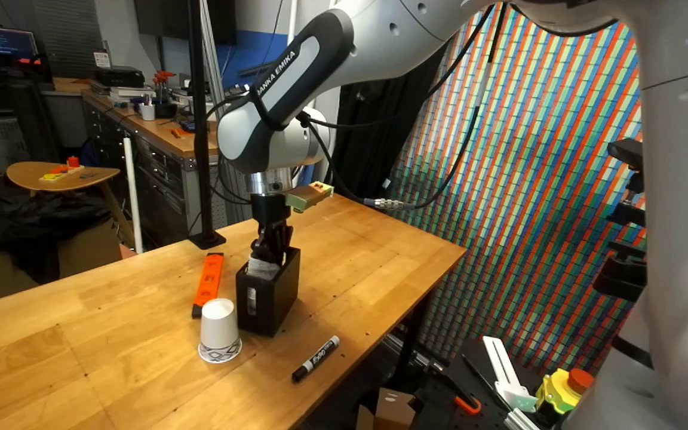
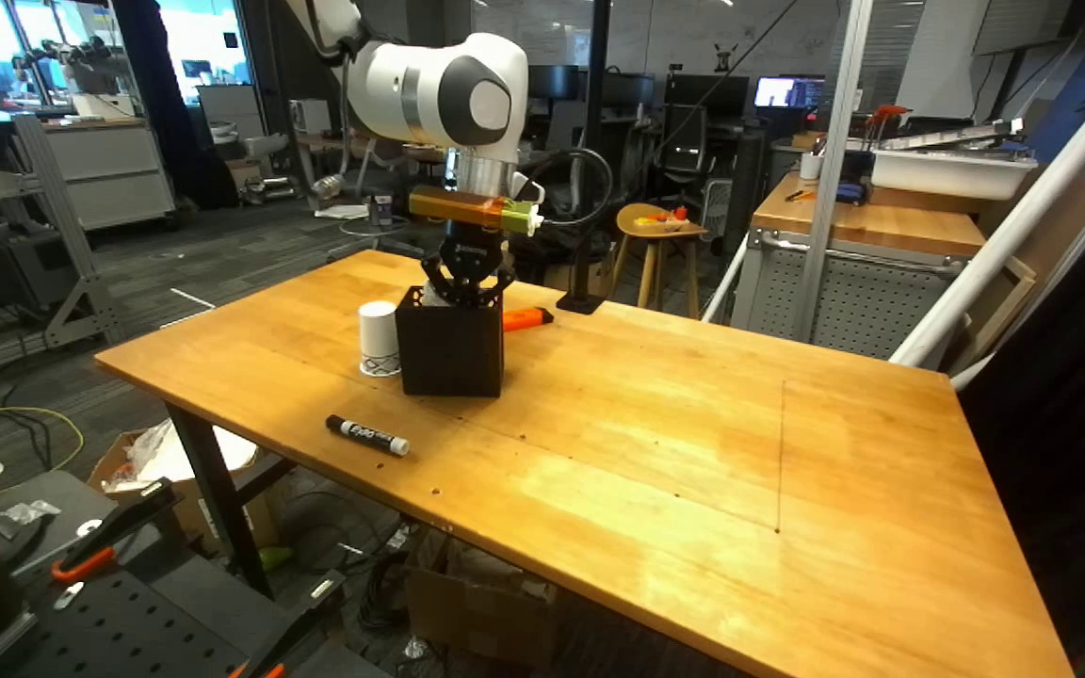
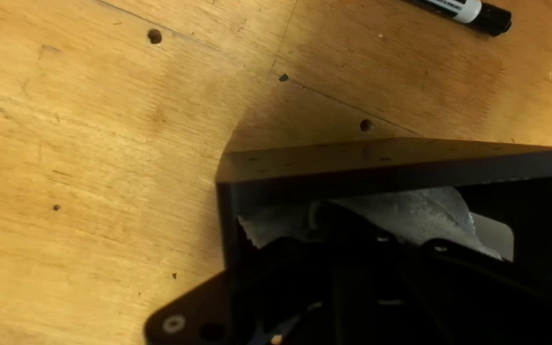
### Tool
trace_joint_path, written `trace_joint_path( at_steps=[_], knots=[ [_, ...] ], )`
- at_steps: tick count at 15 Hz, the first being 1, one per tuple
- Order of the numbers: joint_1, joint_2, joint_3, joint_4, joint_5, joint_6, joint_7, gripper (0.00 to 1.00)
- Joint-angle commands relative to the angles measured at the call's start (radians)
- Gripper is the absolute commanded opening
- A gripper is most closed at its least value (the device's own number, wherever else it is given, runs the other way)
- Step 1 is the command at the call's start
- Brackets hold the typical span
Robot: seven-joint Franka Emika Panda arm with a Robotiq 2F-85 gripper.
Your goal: Pick up the towel and put it in the box
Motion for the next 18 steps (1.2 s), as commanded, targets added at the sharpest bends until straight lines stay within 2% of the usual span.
trace_joint_path(
  at_steps=[1,10,18],
  knots=[
    [0.001,-0.099,0.003,-0.051,-0.031,0.005,-0.005,0.01],
    [0.037,-0.264,0.005,-0.093,-0.089,-0.006,0.011,0.01],
    [0.106,-0.281,0.05,-0.132,-0.08,-0.002,0.041,0.01]
  ],
)
